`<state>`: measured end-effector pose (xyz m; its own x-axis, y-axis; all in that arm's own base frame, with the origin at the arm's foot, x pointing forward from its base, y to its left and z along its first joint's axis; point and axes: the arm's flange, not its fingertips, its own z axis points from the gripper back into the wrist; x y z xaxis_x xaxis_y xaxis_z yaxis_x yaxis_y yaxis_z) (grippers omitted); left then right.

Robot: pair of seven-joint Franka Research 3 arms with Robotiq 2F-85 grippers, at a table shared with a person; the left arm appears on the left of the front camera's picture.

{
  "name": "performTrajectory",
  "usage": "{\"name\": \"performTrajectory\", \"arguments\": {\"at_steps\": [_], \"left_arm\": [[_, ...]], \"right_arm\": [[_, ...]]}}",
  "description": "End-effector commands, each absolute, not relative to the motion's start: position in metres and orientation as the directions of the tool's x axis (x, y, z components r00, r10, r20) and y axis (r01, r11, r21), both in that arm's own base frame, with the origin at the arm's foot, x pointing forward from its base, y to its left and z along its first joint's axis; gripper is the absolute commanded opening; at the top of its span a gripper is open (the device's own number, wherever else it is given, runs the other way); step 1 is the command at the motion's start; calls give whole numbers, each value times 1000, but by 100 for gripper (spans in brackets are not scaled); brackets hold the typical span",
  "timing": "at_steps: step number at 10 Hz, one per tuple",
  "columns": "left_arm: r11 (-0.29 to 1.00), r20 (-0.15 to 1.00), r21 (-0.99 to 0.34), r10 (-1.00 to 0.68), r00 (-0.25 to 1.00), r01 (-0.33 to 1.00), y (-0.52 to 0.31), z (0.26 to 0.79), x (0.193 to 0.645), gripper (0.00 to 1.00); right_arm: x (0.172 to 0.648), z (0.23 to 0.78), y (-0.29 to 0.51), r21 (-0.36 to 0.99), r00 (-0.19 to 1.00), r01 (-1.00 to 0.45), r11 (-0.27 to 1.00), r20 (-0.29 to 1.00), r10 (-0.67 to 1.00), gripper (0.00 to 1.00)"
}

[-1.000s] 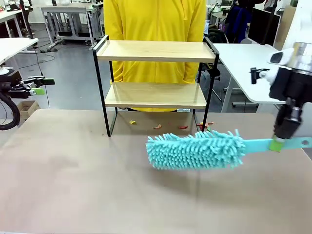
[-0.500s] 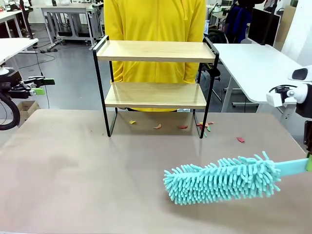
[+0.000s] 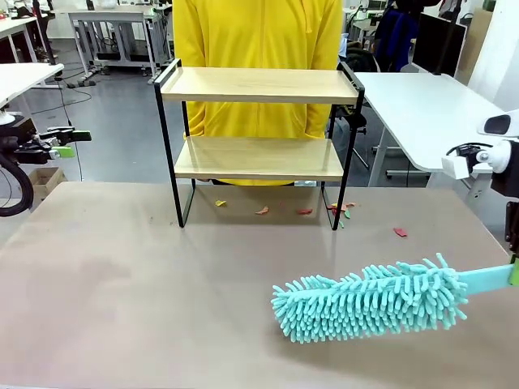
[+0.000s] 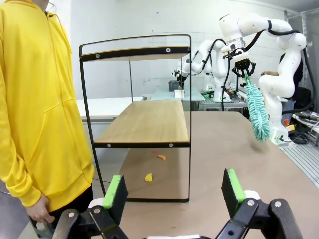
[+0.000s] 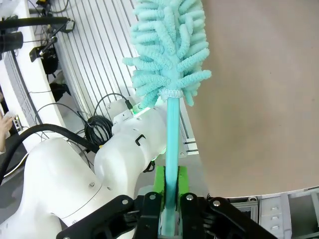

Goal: Clean the shelf.
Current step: Clean the specific section of the Shelf indicated by the human with the Duster.

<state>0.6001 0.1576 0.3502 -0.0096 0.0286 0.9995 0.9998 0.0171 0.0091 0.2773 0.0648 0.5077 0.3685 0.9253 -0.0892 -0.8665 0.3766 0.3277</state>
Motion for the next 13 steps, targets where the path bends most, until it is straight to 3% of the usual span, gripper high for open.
{"name": "performTrajectory", "arguments": {"at_steps": [1, 13], "left_arm": [[19, 999, 18, 30, -19, 1000, 158, 353, 598, 100], [19, 999, 18, 30, -19, 1000, 158, 353, 598, 100]], "right_arm": [[279, 508, 63, 316, 382, -866, 387, -79, 921, 13], [279, 508, 63, 316, 382, -866, 387, -79, 921, 13]]}}
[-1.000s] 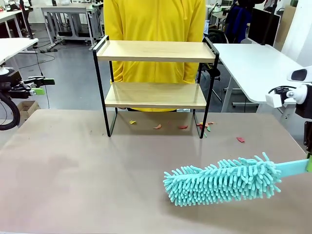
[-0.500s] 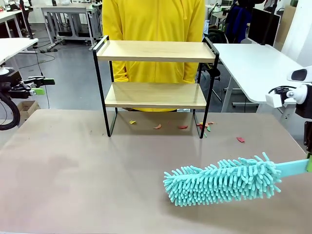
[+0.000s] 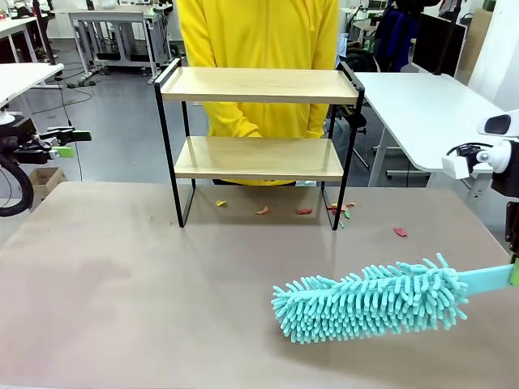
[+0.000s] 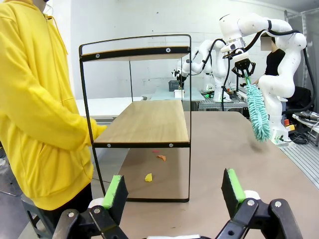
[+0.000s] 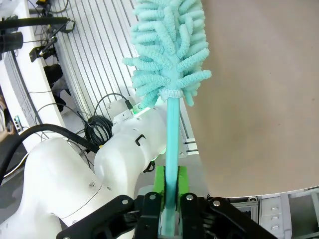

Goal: Clean the shelf.
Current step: Clean the specific section of the Shelf indicated by the human with the Duster.

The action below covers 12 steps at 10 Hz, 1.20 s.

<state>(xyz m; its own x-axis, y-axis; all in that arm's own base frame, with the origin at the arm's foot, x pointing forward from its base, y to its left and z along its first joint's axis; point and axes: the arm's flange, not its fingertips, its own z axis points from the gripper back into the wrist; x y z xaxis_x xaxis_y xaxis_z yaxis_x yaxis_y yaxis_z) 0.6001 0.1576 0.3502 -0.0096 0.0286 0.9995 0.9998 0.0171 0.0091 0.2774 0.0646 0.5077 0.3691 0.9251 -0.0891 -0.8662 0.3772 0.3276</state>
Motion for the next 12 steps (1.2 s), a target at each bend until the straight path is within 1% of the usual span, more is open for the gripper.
{"name": "performTrajectory", "arguments": {"at_steps": [1, 12], "left_arm": [[19, 999, 18, 30, -19, 1000, 158, 353, 598, 100], [19, 999, 18, 30, -19, 1000, 158, 353, 598, 100]], "right_arm": [[279, 508, 63, 316, 382, -866, 387, -79, 921, 13], [279, 508, 63, 316, 382, -866, 387, -79, 921, 13]]}}
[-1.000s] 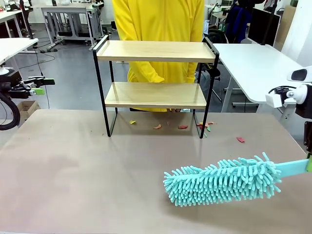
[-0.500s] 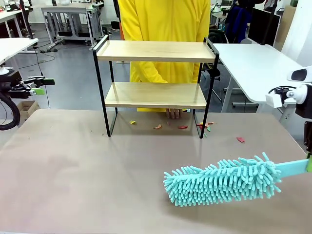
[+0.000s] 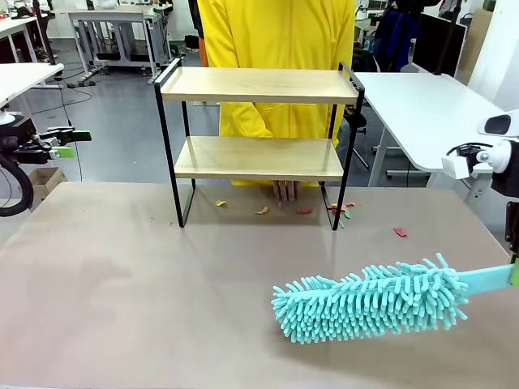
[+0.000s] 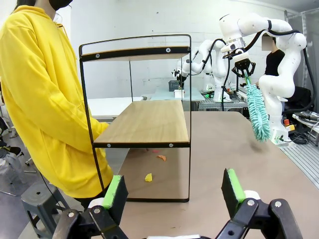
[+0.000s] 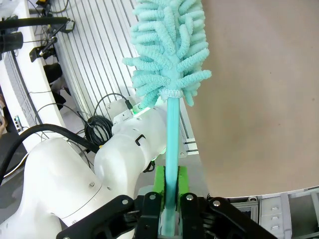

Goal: Clean the shelf.
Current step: Clean the specific section of the Shelf indicated by the human with the Duster.

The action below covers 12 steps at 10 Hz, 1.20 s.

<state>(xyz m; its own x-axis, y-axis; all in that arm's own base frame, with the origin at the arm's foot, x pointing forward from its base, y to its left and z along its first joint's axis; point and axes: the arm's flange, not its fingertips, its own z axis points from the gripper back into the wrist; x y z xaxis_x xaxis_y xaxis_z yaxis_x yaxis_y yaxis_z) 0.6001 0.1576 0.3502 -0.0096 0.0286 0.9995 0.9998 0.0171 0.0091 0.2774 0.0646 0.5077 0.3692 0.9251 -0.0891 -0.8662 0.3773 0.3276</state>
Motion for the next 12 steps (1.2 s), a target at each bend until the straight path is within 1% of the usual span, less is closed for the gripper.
{"name": "performTrajectory", "arguments": {"at_steps": [1, 12], "left_arm": [[19, 999, 18, 30, -19, 1000, 158, 353, 598, 100], [19, 999, 18, 30, -19, 1000, 158, 353, 598, 100]], "right_arm": [[279, 508, 63, 316, 382, -866, 387, -79, 921, 13], [279, 508, 63, 316, 382, -866, 387, -79, 921, 13]]}}
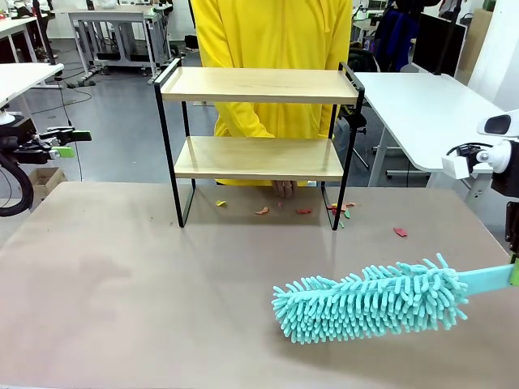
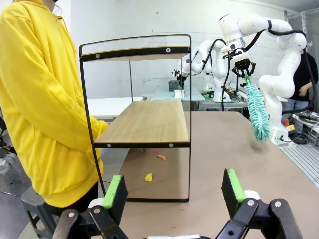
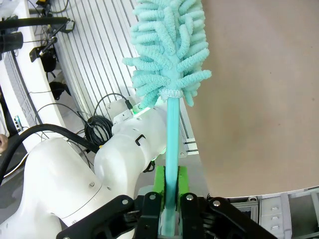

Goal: Clean the shelf.
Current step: Clean the specific section of the Shelf indicated by the human with the Duster.

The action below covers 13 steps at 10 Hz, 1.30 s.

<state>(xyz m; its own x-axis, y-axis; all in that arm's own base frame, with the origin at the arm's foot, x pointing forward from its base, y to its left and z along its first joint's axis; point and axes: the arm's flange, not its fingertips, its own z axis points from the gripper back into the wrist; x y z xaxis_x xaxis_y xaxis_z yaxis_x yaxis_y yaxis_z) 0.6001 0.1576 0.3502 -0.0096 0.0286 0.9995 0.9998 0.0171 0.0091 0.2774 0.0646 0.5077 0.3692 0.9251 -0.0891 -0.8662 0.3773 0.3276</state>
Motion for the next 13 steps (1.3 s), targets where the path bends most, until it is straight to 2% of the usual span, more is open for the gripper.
{"name": "performTrajectory", "arguments": {"at_steps": [1, 5, 8, 9, 10, 12, 13], "left_arm": [[19, 999, 18, 30, -19, 1000, 158, 353, 598, 100], [19, 999, 18, 30, -19, 1000, 158, 353, 598, 100], [19, 999, 18, 30, -19, 1000, 158, 353, 598, 100], [19, 999, 18, 30, -19, 1000, 158, 353, 598, 100], [19, 999, 18, 30, -19, 1000, 158, 353, 598, 100], [19, 999, 18, 30, -19, 1000, 158, 353, 598, 100], [19, 999, 18, 30, -19, 1000, 158, 353, 598, 100]], "right_arm": [[279, 508, 63, 316, 382, -866, 387, -79, 921, 13], [277, 508, 65, 328, 369, -866, 377, -89, 925, 13], [281, 528, 140, 320, 563, -770, 552, -68, 824, 13], [283, 528, 168, 317, 625, -735, 599, -25, 780, 13], [283, 520, 201, 290, 664, -714, 637, -6, 747, 13], [287, 504, 259, 310, 814, -559, 769, 27, 581, 13], [289, 494, 286, 301, 844, -524, 797, 60, 533, 13]]}}
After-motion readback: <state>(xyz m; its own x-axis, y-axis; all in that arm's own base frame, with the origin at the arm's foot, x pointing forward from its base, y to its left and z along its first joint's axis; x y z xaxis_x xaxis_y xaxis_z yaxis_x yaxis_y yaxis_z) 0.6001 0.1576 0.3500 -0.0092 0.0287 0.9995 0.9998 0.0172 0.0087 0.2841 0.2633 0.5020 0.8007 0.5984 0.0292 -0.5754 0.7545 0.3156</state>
